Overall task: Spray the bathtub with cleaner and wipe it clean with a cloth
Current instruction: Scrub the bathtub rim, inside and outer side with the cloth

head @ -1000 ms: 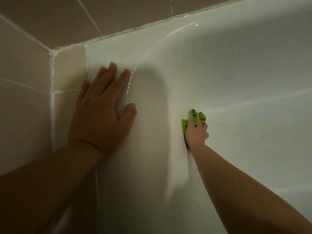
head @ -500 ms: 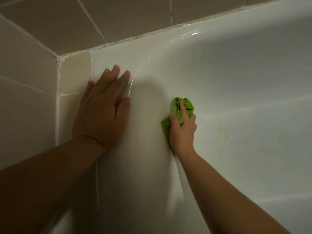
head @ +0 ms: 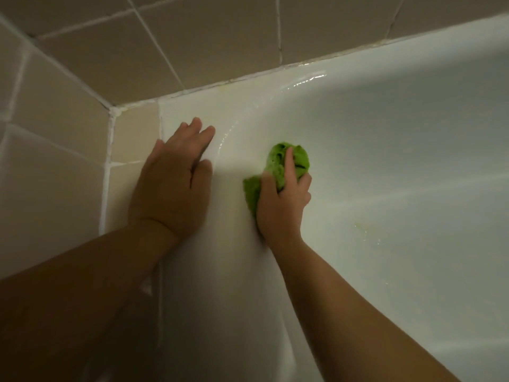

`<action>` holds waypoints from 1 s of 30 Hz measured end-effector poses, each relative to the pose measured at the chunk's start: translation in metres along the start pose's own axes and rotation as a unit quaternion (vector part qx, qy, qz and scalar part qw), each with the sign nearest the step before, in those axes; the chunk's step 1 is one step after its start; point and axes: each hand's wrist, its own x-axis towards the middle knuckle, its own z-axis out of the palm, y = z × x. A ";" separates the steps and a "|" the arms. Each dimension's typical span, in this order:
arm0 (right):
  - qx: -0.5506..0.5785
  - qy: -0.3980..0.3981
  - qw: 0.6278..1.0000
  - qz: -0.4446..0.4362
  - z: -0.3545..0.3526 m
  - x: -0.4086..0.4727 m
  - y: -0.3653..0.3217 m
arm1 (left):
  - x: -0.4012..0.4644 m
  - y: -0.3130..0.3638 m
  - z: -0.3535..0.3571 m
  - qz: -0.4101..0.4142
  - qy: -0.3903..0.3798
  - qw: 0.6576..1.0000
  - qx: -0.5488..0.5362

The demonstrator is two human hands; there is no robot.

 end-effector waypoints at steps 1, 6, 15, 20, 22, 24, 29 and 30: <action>0.013 0.024 0.999 0.036 0.006 0.009 -0.010 | 0.001 0.000 0.000 -0.001 -0.001 1.000 0.003; 0.002 0.064 0.994 -0.086 0.023 0.002 -0.038 | 0.004 -0.001 0.001 0.000 -0.002 1.000 0.012; 0.018 0.085 0.996 -0.015 0.024 0.009 -0.040 | 0.004 0.001 0.002 -0.036 0.028 0.999 -0.015; -0.009 0.066 0.981 -0.180 0.025 0.001 -0.040 | 0.006 0.001 0.002 -0.058 0.034 0.998 -0.019; -0.011 0.041 0.981 -0.190 0.018 -0.003 -0.021 | 0.007 0.000 0.004 -0.057 0.042 0.997 -0.021; -0.005 0.052 0.988 -0.145 0.015 0.002 -0.015 | 0.007 -0.001 0.005 -0.058 0.053 0.997 -0.024; -0.011 0.111 0.982 -0.151 0.026 0.012 -0.043 | 0.013 0.000 0.005 -0.072 0.060 0.995 -0.041; -0.024 0.115 0.976 -0.183 0.027 0.013 -0.043 | 0.016 0.000 0.005 -0.078 0.067 0.994 -0.041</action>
